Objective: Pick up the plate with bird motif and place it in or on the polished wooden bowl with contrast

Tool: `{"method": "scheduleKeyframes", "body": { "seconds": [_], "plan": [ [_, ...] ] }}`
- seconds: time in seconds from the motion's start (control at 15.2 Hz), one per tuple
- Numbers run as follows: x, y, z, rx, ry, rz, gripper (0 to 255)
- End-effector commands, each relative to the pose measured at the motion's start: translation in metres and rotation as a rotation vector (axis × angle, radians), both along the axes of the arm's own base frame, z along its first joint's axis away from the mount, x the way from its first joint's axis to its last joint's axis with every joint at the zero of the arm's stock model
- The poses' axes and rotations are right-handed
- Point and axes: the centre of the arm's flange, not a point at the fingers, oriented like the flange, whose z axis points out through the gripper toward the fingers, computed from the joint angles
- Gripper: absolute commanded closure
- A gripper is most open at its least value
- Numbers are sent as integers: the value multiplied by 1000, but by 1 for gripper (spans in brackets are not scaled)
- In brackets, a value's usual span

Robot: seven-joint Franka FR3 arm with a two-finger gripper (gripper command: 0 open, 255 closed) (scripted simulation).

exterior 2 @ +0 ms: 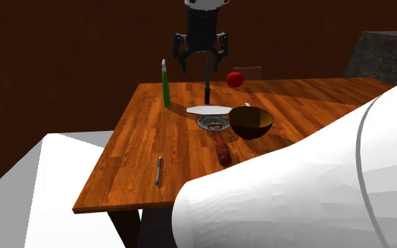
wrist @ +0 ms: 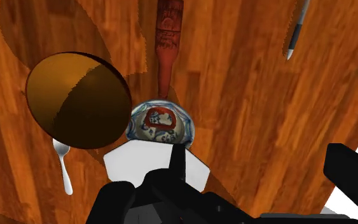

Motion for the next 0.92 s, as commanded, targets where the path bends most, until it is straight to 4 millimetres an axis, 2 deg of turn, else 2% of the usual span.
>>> {"method": "scheduleKeyframes", "body": {
  "seconds": [0.0, 0.86],
  "plan": [
    [14, 0, -22, -24, 14, 21, 0],
    [114, 14, -170, -178, 113, 148, 0]
  ]
}}
